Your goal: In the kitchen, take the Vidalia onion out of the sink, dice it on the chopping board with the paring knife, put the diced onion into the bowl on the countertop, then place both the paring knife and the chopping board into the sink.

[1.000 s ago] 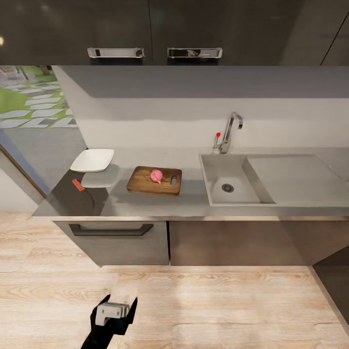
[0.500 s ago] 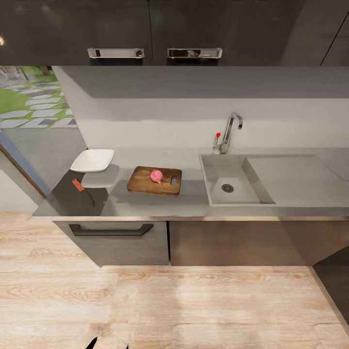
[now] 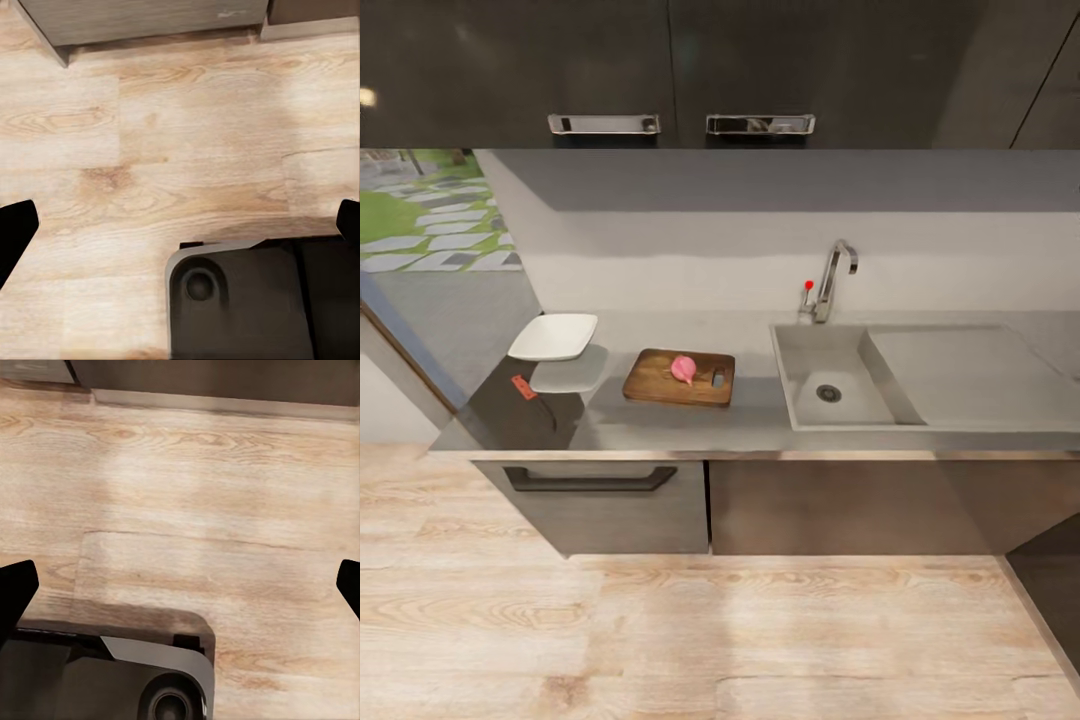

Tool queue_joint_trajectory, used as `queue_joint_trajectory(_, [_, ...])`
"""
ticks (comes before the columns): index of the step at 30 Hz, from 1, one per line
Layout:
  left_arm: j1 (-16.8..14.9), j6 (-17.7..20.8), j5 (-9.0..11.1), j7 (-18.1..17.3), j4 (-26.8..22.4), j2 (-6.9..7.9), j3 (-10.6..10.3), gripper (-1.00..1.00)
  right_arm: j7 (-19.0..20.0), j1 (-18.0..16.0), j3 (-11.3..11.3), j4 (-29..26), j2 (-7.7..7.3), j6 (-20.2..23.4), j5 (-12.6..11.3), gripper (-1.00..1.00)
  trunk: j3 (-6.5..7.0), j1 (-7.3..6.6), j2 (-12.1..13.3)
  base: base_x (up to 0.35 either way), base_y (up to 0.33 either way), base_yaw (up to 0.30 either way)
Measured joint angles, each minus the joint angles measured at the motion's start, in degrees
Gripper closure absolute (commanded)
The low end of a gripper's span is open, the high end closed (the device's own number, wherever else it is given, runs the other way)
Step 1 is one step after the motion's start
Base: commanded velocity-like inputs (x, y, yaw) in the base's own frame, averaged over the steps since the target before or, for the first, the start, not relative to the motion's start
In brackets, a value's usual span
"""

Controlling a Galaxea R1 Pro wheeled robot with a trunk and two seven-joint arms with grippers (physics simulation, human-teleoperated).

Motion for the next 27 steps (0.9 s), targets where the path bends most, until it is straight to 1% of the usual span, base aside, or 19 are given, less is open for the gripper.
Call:
queue_joint_trajectory(3, [-1.04, -0.06, 0.31, 0.01, 2.5, -0.1, 0.03, -1.0, 0.0, 0.0, 0.0, 0.0, 0.0, 0.0, 0.0, -1.0, 0.25, 0.0, 0.0, 0.0, 0.0, 0.0])
queue_joint_trajectory(6, [-1.62, -0.06, 0.52, 0.01, 3.79, -0.14, 0.07, -1.0, 0.0, 0.0, 0.0, 0.0, 0.0, 0.0, 0.0, -1.0, 0.49, 0.0, 0.0, 0.0, 0.0, 0.0])
queue_joint_trajectory(9, [-2.17, -0.01, 1.34, 0.03, 4.31, -0.33, 0.1, -1.0, 0.0, 0.0, 0.0, 0.0, 0.0, 0.0, 0.0, -1.0, 0.71, 0.0, 0.0, 0.0, 0.0, 0.0])
queue_joint_trajectory(15, [-3.29, -0.01, 5.26, 0.01, 6.16, -0.7, 0.13, -1.0, 0.0, 0.0, 0.0, 0.0, 0.0, 0.0, 0.0, -1.0, 1.14, 0.0, 0.0, 0.0, 0.0, 0.0])
queue_joint_trajectory(16, [-3.64, -0.03, 6.3, 1.45, 7.16, -0.81, 0.16, -1.0, -0.02, 0.0, -0.01, 0.0, 0.0, 0.02, 0.02, -1.0, 1.17, 0.0, 0.0, 0.0, 0.0, 0.0])
queue_joint_trajectory(19, [-3.74, -0.03, 6.56, 3.88, 7.59, -0.84, 0.12, -1.0, -0.14, 0.0, 0.0, 0.0, 0.0, 0.06, 0.06, -1.0, 1.21, 0.0, 0.0, 0.0, 0.0, 0.0])
queue_joint_trajectory(21, [-3.78, -0.07, 6.63, 4.79, 7.69, -0.85, 0.09, -1.0, -0.16, 0.0, 0.0, 0.0, -0.05, 0.13, 0.12, -1.0, 1.22, 0.0, 0.0, 0.0, 0.0, 0.0])
queue_joint_trajectory(27, [-3.82, -0.08, 6.7, 5.35, 7.8, -0.85, 0.07, -1.0, -0.16, 0.0, 0.18, 0.25, -0.33, 0.4, 0.19, -1.0, 1.23, 0.0, 0.0, 0.0, 0.0, 0.0])
